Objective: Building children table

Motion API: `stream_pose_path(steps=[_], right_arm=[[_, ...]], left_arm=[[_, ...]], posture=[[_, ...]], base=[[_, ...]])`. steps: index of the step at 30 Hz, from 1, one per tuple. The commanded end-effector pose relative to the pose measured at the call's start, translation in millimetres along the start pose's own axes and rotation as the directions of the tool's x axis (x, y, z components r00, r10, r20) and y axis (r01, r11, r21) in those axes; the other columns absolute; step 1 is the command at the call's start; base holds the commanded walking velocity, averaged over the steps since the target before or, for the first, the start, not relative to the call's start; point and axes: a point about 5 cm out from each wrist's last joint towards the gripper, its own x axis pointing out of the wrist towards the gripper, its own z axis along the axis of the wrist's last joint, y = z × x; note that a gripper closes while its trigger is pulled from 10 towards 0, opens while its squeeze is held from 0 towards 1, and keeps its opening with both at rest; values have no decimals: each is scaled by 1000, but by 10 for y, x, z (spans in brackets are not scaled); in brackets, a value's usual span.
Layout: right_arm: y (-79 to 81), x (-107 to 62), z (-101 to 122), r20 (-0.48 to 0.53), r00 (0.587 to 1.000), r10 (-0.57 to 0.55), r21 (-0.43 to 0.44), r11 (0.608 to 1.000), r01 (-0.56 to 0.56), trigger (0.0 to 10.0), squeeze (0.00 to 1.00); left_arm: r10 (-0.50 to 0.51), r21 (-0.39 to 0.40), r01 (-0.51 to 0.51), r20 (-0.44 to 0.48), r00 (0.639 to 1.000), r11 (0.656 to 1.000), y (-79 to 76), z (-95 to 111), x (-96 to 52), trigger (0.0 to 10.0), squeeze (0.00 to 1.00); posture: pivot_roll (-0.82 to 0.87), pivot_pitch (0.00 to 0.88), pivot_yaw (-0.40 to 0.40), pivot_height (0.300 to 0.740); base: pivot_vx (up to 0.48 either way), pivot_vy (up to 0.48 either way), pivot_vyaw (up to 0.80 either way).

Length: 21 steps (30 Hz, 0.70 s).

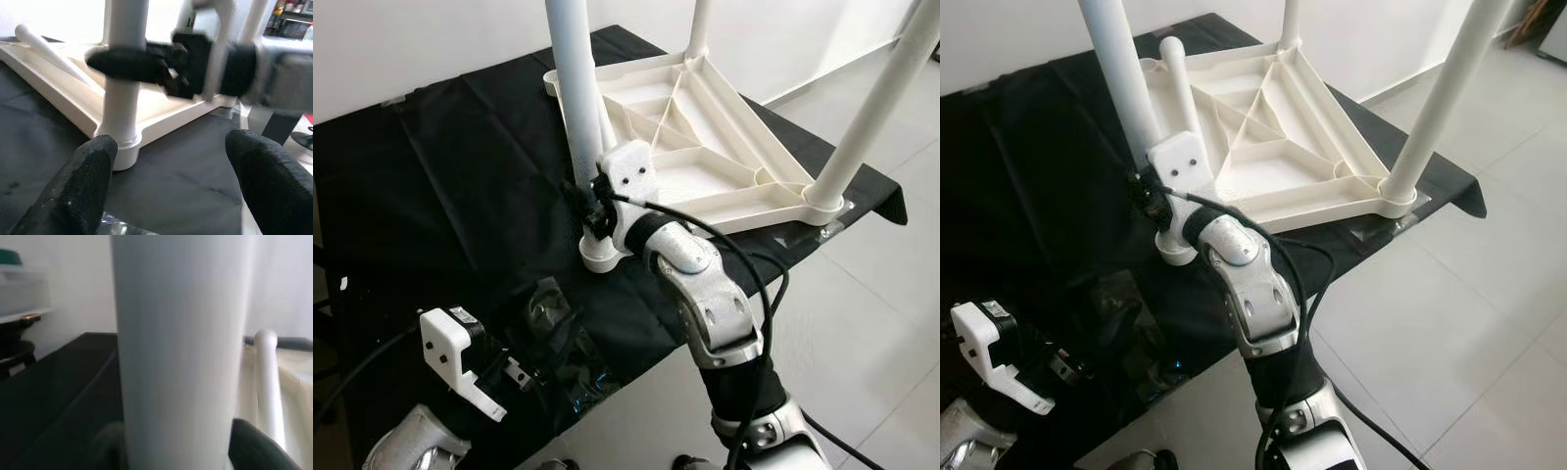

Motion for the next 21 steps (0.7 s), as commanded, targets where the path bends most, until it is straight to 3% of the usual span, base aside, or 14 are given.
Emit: stream_pose_path(steps=[1,7,8,13,15,16,21], right_arm=[[260,-6,-8,63,996,64,134,988,-72,10000,1000],[162,-174,-134,79,993,85,101,991,-93,10000,1000],[124,-243,-207,67,994,83,88,992,-88,10000,1000],[64,-353,-321,29,998,64,74,995,-66,10000,1000],[-14,-527,-498,-27,999,30,17,999,-29,10000,1000],[-14,-527,-498,-27,999,30,17,999,-29,10000,1000],[-108,-711,-647,-62,998,-4,-38,999,2,10000,1000]], left_arm=[[14,3,-14,-10,1000,1000,20,-54,-26,10000,0],[105,13,-105,-7,994,994,147,-142,-48,10000,0],[154,10,-154,2,988,988,216,-158,-54,10000,0],[212,-2,-212,15,977,977,305,-179,-51,10000,0],[279,-18,-278,18,960,960,422,-212,-31,10000,0],[279,-18,-278,18,960,960,422,-212,-31,10000,0],[380,45,-379,-11,925,924,572,-242,-85,10000,0]], posture=[[30,144,37,740],[19,112,39,740],[17,102,39,740],[13,85,46,740],[15,69,52,740],[15,69,52,740],[28,58,53,740]], base=[[0,0,0],[0,0,0],[0,0,0],[0,0,0],[0,0,0],[0,0,0],[0,0,0]])
